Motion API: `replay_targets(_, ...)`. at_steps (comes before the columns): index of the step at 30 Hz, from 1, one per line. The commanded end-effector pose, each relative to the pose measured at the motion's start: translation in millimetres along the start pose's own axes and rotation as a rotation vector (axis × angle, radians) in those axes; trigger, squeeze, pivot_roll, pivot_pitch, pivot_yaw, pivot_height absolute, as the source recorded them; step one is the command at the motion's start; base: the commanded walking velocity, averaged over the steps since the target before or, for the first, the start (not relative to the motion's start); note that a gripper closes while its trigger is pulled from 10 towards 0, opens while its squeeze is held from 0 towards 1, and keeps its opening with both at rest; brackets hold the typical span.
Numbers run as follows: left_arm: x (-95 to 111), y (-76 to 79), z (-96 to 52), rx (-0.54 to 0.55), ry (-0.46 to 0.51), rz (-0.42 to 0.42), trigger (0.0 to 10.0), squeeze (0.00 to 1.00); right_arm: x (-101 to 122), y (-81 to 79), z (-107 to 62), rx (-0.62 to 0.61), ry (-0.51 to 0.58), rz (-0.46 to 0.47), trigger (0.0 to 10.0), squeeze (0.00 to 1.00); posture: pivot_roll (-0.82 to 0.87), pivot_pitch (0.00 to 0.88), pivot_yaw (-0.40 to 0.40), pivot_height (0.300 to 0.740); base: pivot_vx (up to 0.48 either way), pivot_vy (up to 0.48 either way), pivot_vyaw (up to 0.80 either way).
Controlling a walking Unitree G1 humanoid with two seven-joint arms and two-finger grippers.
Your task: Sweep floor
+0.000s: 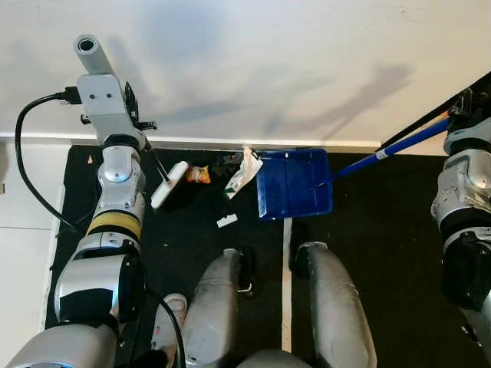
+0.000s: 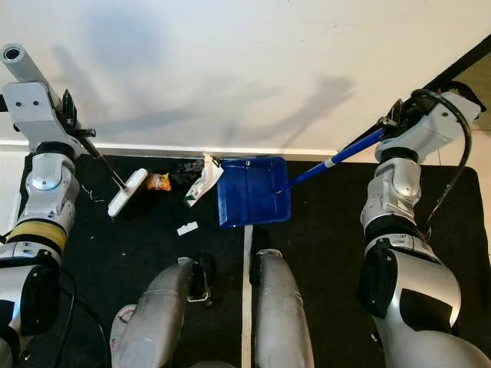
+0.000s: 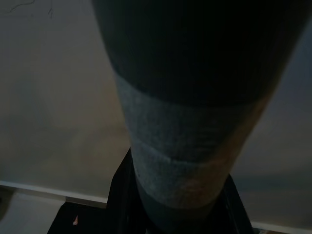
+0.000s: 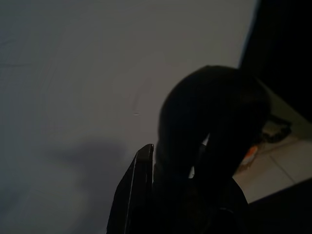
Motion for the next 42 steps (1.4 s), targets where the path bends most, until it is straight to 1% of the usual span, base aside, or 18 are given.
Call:
replay_targets(1,-1,-7.2,-1.6,0.009,0.007,0.043,10.0,0.0,-15,17.0,-7.4,-0.001,-0.054,-0.164,10.0,0.0,0.07,0.499,0.004,0.731,0.0,0.0,0.0)
replay_targets(2,-1,-6.4,-0.8,0.015,0.003,0.046,10.0,0.0,-12,11.4,-5.3,0.021,-0.052,-0.202,10.0,0.0,0.06,0.502,0.001,0.731,0.0,0.0,0.0)
replay_targets(3,-1,-6.4,-0.8,0.015,0.003,0.046,10.0,0.0,-12,11.4,-5.3,0.021,-0.052,-0.202,10.0,0.0,0.06,0.502,0.001,0.731,0.0,0.0,0.0)
replay_targets(5,-2,-4.3,0.0,0.019,-0.001,0.043,10.0,0.0,-12,-0.9,-4.9,0.056,-0.051,-0.215,10.0,0.0,0.05,0.497,-0.003,0.731,0.0,0.0,0.0)
replay_targets(6,-2,-4.3,0.0,0.019,-0.001,0.043,10.0,0.0,-12,-0.9,-4.9,0.056,-0.051,-0.215,10.0,0.0,0.05,0.497,-0.003,0.731,0.0,0.0,0.0)
replay_targets(10,-2,3.0,2.1,0.018,-0.002,0.035,10.0,0.0,-6,-33.7,-5.2,0.121,-0.02,-0.234,10.0,0.0,0.05,0.484,-0.015,0.731,0.0,0.0,0.0)
replay_targets(11,-1,4.3,2.5,0.018,-0.002,0.036,10.0,0.0,-4,-40.1,-5.4,0.129,-0.013,-0.235,10.0,0.0,0.05,0.482,-0.017,0.731,0.0,0.0,0.0)
replay_targets(13,-1,4.9,2.7,0.018,-0.002,0.037,10.0,0.0,-4,-43.4,-5.5,0.133,-0.009,-0.236,10.0,0.0,0.05,0.482,-0.017,0.731,0.0,0.0,0.0)
replay_targets(16,-1,7.2,3.7,0.022,0.001,0.026,10.0,0.0,5,-68.7,-9.7,0.153,0.05,-0.242,10.0,0.0,0.04,0.484,-0.028,0.731,0.0,0.0,0.0)
replay_targets(18,-1,7.2,3.7,0.022,0.001,0.026,10.0,0.0,5,-68.7,-9.7,0.153,0.05,-0.242,10.0,0.0,0.04,0.484,-0.028,0.731,0.0,0.0,0.0)
replay_targets(20,-2,9.8,3.3,0.023,-0.001,0.019,10.0,0.0,5,-77.5,-15.4,0.125,0.068,-0.221,10.0,0.0,0.02,0.486,-0.035,0.731,0.0,0.0,0.0)
replay_targets(22,-2,9.8,3.3,0.023,-0.001,0.019,10.0,0.0,5,-77.5,-15.4,0.125,0.068,-0.221,10.0,0.0,0.02,0.486,-0.035,0.731,0.0,0.0,0.0)
replay_targets(23,-5,16.2,1.9,0.017,-0.004,0.006,10.0,0.0,-1,-82.8,-26.3,0.074,0.074,-0.189,10.0,0.0,0.01,0.49,-0.037,0.731,0.0,0.0,0.0)
replay_targets(28,-7,25.3,1.1,0.017,-0.007,-0.021,10.0,0.0,-13,-81.1,-40.2,0.011,0.054,-0.125,10.0,0.0,0.02,0.488,-0.033,0.731,0.0,0.0,0.0)
replay_targets(32,-5,31.2,3.2,0.015,-0.003,-0.06,10.0,0.0,-18,-59.3,-39.3,-0.114,0.019,-0.079,10.0,0.0,0.02,0.484,-0.02,0.731,0.0,0.0,0.0)
replay_targets(35,-5,34.1,3.7,0.0,-0.006,-0.065,10.0,0.0,-11,-49.7,-32.9,-0.166,0.038,-0.075,10.0,0.0,0.02,0.484,-0.013,0.731,0.0,0.0,0.0)
replay_targets(38,-5,35.2,3.6,-0.006,-0.009,-0.065,10.0,0.0,-8,-47.8,-30.6,-0.17,0.049,-0.079,10.0,0.0,0.02,0.484,-0.013,0.731,0.0,0.0,0.0)
replay_targets(42,-8,36.6,2.3,-0.012,-0.018,-0.057,10.0,0.0,-7,-51.8,-31.9,-0.145,0.063,-0.104,10.0,0.0,0.01,0.489,-0.015,0.731,0.0,0.0,0.0)
Point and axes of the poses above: a point about 5 cm out from each wrist's last joint towards the gripper, its own z axis pointing out of the wrist towards the gripper, its own x axis along the axis of the wrist's last joint, y = z × x, the point moved 2 cm from there along z, pointing out of the wrist towards the gripper, and after that the axes turned 14 degrees about -z, right-handed, at the moved point
